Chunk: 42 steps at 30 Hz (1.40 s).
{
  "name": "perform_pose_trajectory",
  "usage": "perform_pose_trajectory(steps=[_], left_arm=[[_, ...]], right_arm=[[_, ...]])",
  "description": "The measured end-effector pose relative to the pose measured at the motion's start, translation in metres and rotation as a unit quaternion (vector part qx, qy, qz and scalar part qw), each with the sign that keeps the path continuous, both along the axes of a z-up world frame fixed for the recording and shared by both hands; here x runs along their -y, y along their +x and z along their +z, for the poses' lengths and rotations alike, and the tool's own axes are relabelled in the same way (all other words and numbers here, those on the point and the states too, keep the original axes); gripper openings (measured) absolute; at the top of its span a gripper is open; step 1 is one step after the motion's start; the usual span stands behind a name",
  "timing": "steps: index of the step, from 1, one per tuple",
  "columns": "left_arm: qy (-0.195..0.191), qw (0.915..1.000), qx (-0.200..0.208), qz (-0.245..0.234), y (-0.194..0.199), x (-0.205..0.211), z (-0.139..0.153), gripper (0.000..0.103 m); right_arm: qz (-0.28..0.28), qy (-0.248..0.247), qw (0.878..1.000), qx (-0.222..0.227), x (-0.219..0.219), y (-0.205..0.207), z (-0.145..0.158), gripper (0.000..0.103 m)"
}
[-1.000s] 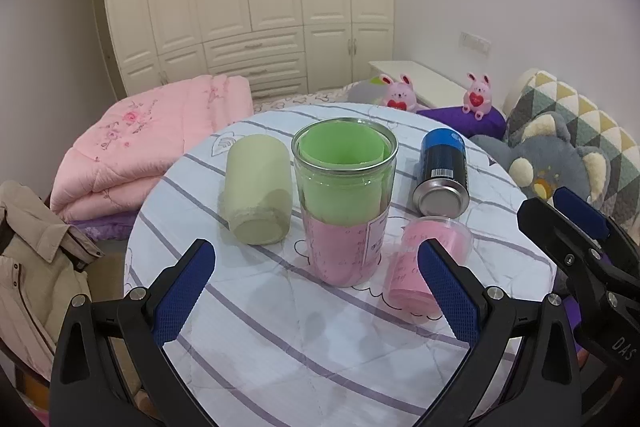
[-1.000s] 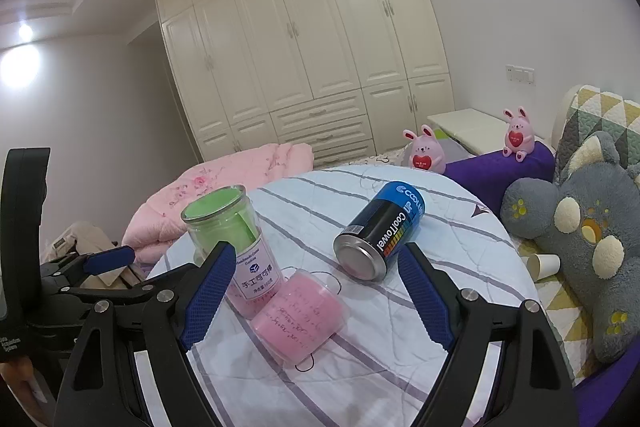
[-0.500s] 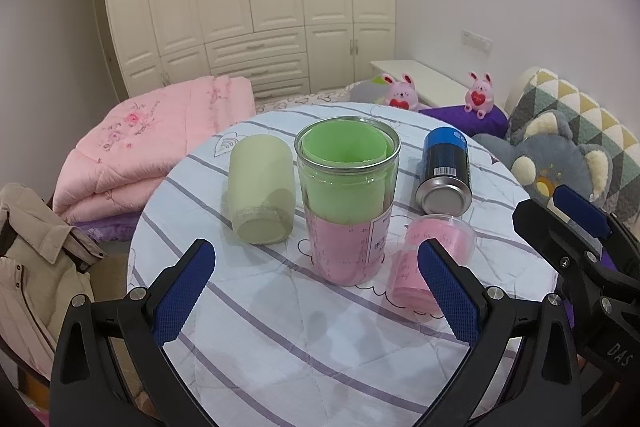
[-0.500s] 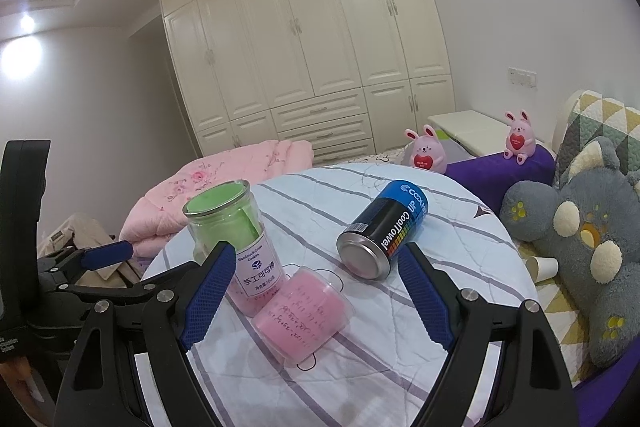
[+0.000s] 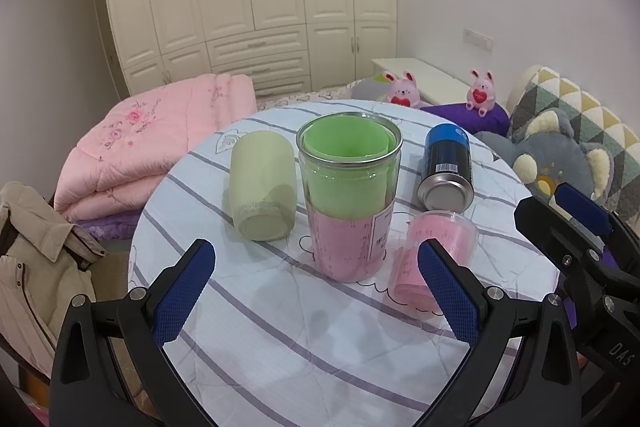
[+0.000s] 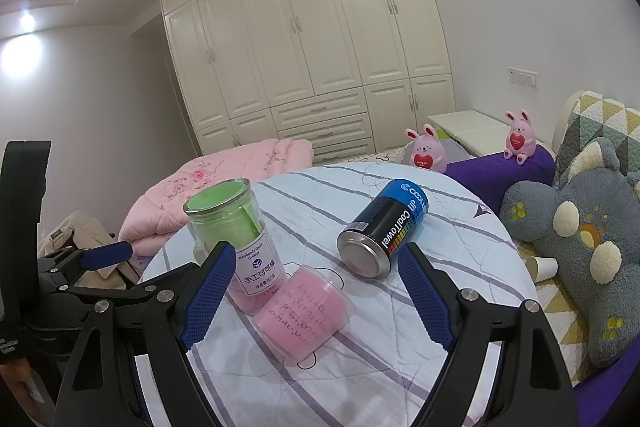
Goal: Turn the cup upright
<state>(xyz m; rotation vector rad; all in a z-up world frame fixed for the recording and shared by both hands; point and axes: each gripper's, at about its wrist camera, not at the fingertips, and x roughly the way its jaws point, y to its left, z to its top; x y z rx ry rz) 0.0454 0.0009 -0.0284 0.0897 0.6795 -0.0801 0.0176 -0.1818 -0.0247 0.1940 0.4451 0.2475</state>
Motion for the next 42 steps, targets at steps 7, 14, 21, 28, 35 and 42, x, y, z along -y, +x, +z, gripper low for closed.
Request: perform_pose_trajectory(steps=[7, 14, 21, 28, 35, 42], left_arm=[[0.002, 1.0000, -0.001, 0.000, 0.0006, -0.0002, -0.0002, 0.102], [0.002, 1.0000, 0.000, 0.004, 0.0004, -0.0016, -0.0020, 0.102], [0.002, 1.0000, 0.001, 0.006, 0.0006, -0.0028, -0.0016, 0.102], [0.002, 1.0000, -0.001, 0.007, 0.0007, -0.0031, -0.0001, 0.102], [0.003, 1.0000, -0.004, 0.004, 0.0008, 0.0007, -0.0003, 0.102], [0.006, 0.9999, -0.008, 0.006, 0.0012, 0.0016, -0.0023, 0.102]], right_arm=[[0.000, 0.000, 1.000, -0.001, 0.0003, 0.0003, -0.0004, 0.085], [0.000, 0.000, 1.000, -0.001, 0.0003, 0.0002, 0.0001, 0.085], [0.000, 0.000, 1.000, -0.002, 0.0009, 0.0000, 0.0002, 0.085], [0.000, 0.000, 1.000, -0.001, 0.0012, -0.0006, 0.0007, 0.085], [0.000, 0.000, 1.000, -0.001, 0.0013, -0.0009, 0.0010, 0.085], [0.000, 0.000, 1.000, -0.001, 0.0009, -0.0008, 0.0008, 0.085]])
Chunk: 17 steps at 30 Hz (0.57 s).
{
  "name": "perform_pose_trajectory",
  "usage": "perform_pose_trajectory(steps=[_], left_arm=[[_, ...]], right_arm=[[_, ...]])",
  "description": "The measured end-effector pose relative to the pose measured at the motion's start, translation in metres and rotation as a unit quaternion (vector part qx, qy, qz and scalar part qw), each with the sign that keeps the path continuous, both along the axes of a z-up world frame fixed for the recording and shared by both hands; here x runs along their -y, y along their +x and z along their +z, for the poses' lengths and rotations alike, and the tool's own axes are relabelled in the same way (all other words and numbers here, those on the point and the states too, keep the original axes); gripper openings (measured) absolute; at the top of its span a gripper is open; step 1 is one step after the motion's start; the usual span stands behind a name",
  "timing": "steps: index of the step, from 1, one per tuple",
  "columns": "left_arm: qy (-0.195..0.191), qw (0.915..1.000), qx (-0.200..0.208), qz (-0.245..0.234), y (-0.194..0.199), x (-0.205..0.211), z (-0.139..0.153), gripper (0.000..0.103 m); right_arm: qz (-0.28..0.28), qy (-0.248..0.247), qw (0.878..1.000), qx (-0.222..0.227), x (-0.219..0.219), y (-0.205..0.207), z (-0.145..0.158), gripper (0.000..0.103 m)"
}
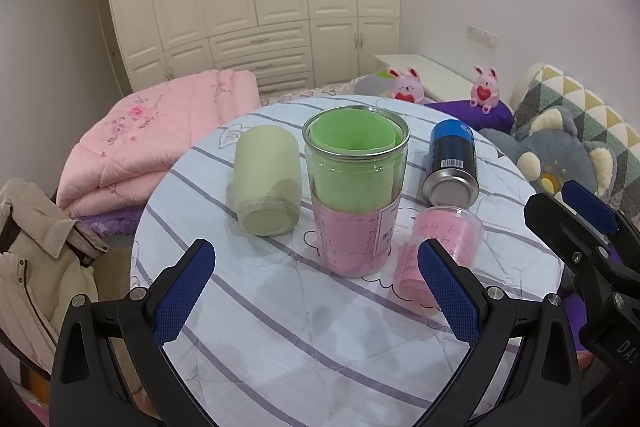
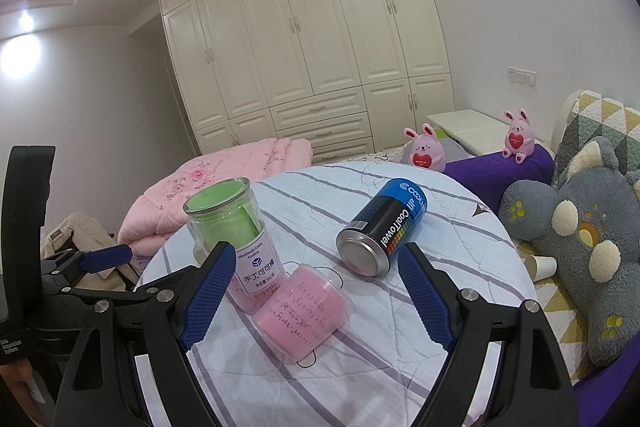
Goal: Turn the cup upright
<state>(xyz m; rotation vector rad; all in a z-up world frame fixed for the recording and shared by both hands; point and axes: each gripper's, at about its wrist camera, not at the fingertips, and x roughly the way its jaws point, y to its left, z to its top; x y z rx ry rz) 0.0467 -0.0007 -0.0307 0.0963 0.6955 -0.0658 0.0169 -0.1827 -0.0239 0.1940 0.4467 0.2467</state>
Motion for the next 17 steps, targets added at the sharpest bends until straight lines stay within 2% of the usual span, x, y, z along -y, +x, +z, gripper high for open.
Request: perform_pose_trajectory(steps=[11, 17], left_arm=[[-0.001, 0.9999, 0.016, 0.000, -0.0029, -0.0009, 0.0000, 0.102], [-0.002, 0.9999, -0.012, 0.000, 0.0032, -0.0028, -0.0069, 0.103]], right_arm=[[-0.001, 0.000, 1.000, -0.001, 0.0000, -0.0005, 0.0007, 0.085], [0.000, 0.000, 1.000, -0.002, 0.0002, -0.0002, 0.0006, 0.085]])
